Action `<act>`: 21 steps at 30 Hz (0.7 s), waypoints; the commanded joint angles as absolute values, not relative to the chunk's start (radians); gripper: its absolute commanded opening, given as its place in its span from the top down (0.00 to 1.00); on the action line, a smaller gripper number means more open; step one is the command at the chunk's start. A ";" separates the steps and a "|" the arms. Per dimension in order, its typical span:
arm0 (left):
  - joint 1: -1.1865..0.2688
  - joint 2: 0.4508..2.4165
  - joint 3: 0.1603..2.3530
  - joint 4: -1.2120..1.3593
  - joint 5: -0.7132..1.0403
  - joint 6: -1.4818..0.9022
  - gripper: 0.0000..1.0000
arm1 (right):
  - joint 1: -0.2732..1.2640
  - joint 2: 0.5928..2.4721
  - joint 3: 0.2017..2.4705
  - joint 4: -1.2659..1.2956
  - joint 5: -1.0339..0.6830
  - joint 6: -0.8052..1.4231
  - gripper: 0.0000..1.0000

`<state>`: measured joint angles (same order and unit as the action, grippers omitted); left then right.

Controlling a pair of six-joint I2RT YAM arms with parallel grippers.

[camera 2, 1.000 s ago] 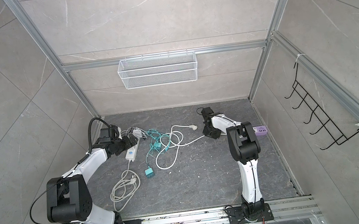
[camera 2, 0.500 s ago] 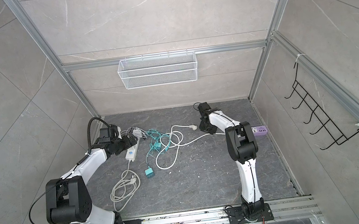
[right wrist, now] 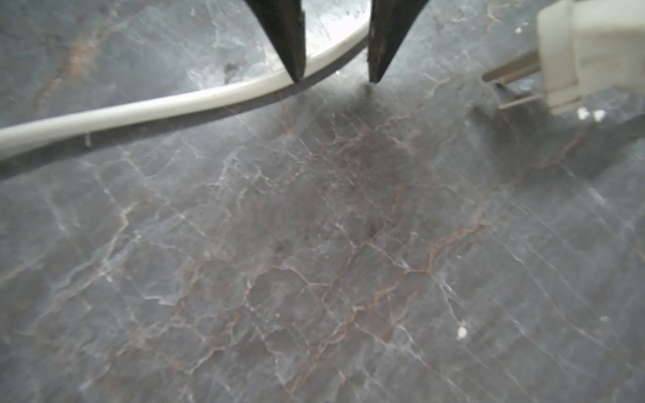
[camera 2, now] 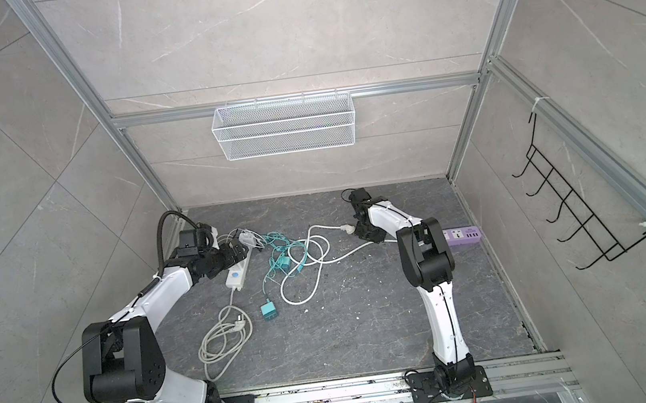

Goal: Insert the plug

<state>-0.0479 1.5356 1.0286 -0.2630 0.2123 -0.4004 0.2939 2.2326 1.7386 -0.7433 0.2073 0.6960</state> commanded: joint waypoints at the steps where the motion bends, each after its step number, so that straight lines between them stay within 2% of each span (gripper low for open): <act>1: -0.051 1.532 1.057 -0.253 0.231 -0.388 0.00 | 0.334 2.204 1.627 -0.814 0.194 0.713 0.74; 5: -0.053 1.544 1.056 -0.233 0.272 -0.394 0.00 | 0.412 2.153 1.511 -0.796 0.187 0.748 0.73; 12: -0.068 1.506 1.026 -0.215 0.301 -0.367 0.00 | 0.576 2.104 1.333 -0.669 0.061 0.863 0.73; 16: -0.080 1.493 1.009 -0.205 0.321 -0.364 0.00 | 0.672 2.108 1.344 -0.643 0.029 0.900 0.73; 21: -0.152 1.523 1.026 -0.219 0.349 -0.284 0.00 | 0.678 2.068 1.390 -0.659 0.042 0.877 0.71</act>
<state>-0.1101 1.5299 1.0149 -0.2317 0.3004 -0.3557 0.6853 2.0361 1.4044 -0.6067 0.1394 0.8577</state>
